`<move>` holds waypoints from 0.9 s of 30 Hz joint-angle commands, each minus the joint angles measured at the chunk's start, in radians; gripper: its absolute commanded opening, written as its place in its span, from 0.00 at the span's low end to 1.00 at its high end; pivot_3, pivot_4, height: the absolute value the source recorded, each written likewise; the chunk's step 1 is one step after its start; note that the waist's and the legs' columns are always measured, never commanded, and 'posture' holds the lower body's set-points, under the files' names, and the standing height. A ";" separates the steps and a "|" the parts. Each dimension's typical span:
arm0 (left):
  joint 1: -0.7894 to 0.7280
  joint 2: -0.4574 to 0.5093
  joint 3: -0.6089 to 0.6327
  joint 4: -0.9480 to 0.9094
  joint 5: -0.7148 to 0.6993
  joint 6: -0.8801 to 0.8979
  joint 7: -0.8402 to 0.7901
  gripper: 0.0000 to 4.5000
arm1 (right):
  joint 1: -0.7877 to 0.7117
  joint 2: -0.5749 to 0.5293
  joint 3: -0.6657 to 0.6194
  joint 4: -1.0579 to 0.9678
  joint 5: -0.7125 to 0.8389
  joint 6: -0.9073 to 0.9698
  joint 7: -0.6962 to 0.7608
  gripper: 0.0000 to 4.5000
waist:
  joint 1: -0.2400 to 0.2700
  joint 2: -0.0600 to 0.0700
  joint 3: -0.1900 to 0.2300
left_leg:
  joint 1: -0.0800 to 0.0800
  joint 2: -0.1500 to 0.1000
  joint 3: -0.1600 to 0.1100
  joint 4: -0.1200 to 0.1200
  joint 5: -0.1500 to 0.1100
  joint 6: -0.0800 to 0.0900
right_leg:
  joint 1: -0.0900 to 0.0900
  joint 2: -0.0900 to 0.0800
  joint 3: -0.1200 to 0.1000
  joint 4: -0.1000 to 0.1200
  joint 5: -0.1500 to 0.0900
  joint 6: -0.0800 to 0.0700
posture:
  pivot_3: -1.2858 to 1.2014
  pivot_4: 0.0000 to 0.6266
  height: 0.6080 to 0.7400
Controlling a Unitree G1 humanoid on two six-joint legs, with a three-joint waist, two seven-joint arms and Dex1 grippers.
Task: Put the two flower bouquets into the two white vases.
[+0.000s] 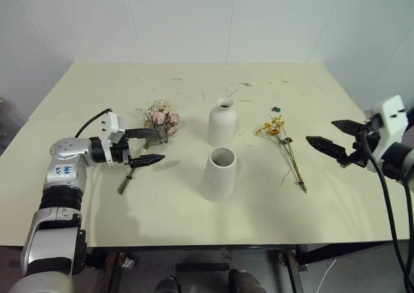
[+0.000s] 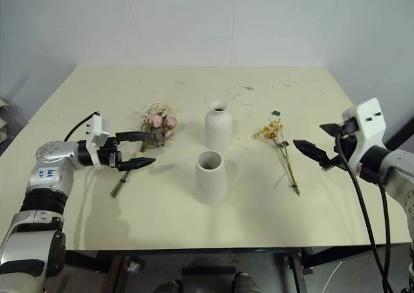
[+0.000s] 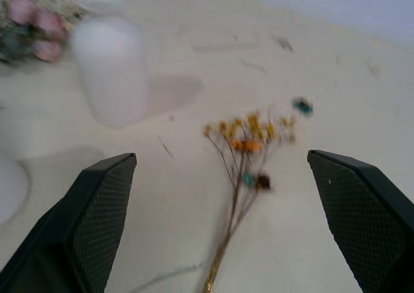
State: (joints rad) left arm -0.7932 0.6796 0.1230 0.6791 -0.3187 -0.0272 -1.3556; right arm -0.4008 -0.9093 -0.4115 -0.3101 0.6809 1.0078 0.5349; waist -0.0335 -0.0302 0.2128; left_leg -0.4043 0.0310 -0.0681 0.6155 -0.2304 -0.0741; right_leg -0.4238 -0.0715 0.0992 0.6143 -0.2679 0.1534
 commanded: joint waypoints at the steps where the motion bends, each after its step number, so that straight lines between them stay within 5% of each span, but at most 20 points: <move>1: 0.024 0.036 0.050 -0.049 -0.032 -0.009 0.002 1.00 | -0.048 0.022 0.049 0.007 0.002 0.116 -0.078 1.00 | -0.001 0.000 0.000 | 0.000 0.000 0.000 0.000 0.000 0.000 | 0.000 0.000 0.000 0.000 0.000 0.000 | 0.52 0.24 1.00; 16: 0.094 0.048 0.080 -0.218 -0.070 0.072 0.064 1.00 | -0.258 0.080 0.396 0.328 -0.253 0.100 -0.112 1.00 | -0.007 0.000 0.000 | 0.000 0.000 0.000 0.000 0.000 0.001 | -0.001 0.000 0.000 0.000 0.000 -0.001 | 0.52 0.24 1.00; 27: 0.092 0.049 0.089 -0.212 -0.068 0.070 0.078 1.00 | -0.323 0.161 0.444 0.433 -0.329 0.058 -0.069 1.00 | -0.015 0.000 0.000 | -0.001 0.000 0.000 0.000 0.000 0.001 | -0.001 0.000 0.000 0.001 0.000 -0.001 | 0.52 0.24 1.00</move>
State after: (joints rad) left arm -0.6974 0.7125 0.1911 0.4888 -0.3687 0.0455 -1.2823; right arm -0.7046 -0.7486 0.0411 0.1241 0.3710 1.0892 0.4593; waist -0.0487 -0.0301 0.2129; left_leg -0.4051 0.0309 -0.0680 0.6154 -0.2304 -0.0734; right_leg -0.4253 -0.0714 0.0991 0.6153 -0.2683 0.1527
